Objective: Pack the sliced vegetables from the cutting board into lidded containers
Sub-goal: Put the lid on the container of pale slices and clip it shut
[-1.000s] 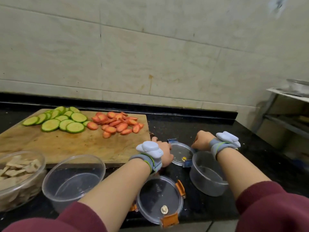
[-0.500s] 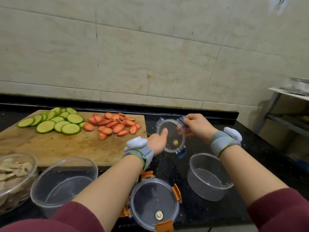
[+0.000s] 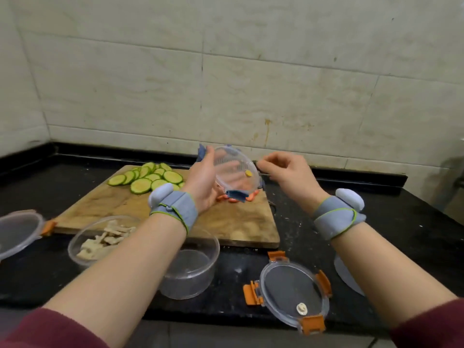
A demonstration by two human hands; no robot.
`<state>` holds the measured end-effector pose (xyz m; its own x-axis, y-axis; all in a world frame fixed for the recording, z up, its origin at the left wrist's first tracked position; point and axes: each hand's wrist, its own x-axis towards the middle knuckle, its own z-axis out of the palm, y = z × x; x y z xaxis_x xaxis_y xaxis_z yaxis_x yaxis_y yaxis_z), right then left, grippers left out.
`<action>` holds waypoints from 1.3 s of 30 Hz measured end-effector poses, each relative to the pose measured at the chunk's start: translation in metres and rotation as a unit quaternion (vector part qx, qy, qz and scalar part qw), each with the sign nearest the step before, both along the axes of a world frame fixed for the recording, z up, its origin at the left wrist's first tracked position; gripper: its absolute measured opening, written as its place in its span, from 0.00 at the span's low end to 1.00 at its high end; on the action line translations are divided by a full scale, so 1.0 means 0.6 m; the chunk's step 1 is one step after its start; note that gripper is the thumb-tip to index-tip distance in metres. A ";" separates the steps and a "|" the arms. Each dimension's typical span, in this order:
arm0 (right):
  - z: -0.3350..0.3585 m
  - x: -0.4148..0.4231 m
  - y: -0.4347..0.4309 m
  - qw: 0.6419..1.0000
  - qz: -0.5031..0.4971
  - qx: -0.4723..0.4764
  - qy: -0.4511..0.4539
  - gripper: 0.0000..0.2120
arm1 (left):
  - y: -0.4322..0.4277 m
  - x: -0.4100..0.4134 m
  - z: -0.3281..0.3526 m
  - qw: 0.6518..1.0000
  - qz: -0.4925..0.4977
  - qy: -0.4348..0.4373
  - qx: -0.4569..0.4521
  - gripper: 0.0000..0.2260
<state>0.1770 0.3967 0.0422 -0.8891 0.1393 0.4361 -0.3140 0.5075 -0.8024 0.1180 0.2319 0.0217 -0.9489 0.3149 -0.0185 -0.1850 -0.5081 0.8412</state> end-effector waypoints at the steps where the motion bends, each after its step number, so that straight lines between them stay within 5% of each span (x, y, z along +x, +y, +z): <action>1: 0.000 -0.010 -0.013 0.998 -0.059 -0.008 0.015 0.08 | -0.027 0.011 0.005 1.000 -0.009 0.000 -0.009 0.25; 3: -0.005 -0.031 -0.061 0.995 -0.094 -0.015 -0.032 0.17 | -0.090 0.022 0.006 0.999 -0.011 0.007 -0.036 0.27; 7: -0.019 -0.052 -0.166 0.966 0.034 -0.144 -0.210 0.24 | -0.190 0.048 0.002 0.999 -0.016 -0.006 -0.046 0.23; 13: -0.043 -0.061 -0.316 0.952 0.130 -0.183 -0.206 0.14 | -0.310 0.063 -0.007 0.988 0.076 -0.068 -0.114 0.18; 16: -0.043 -0.063 -0.351 0.956 0.122 -0.158 -0.213 0.13 | -0.339 0.062 -0.021 0.963 0.153 -0.036 -0.219 0.15; 20: -0.064 -0.067 -0.406 0.980 0.060 0.102 -0.163 0.13 | -0.380 0.059 -0.051 0.821 0.258 0.040 -0.508 0.20; 22: -0.073 -0.063 -0.422 0.956 0.004 0.253 -0.150 0.16 | -0.385 0.066 -0.061 0.761 0.242 0.033 -0.601 0.22; 26: -0.085 -0.059 -0.436 0.931 -0.030 0.332 -0.151 0.16 | -0.373 0.079 -0.075 0.672 0.239 0.011 -0.701 0.23; 32: -0.107 -0.050 -0.460 0.908 -0.081 0.373 -0.175 0.16 | -0.362 0.099 -0.081 0.623 0.231 0.025 -0.747 0.22; 39: -0.093 -0.036 -0.462 0.855 -0.069 0.479 -0.185 0.16 | -0.370 0.090 -0.100 0.620 0.199 0.036 -0.758 0.25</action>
<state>0.1553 0.1194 -0.0137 -0.9947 -0.0094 0.1024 -0.0123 0.9995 -0.0282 0.1723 0.0099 -0.0381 -0.9614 -0.2720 0.0405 -0.2326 0.8829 0.4080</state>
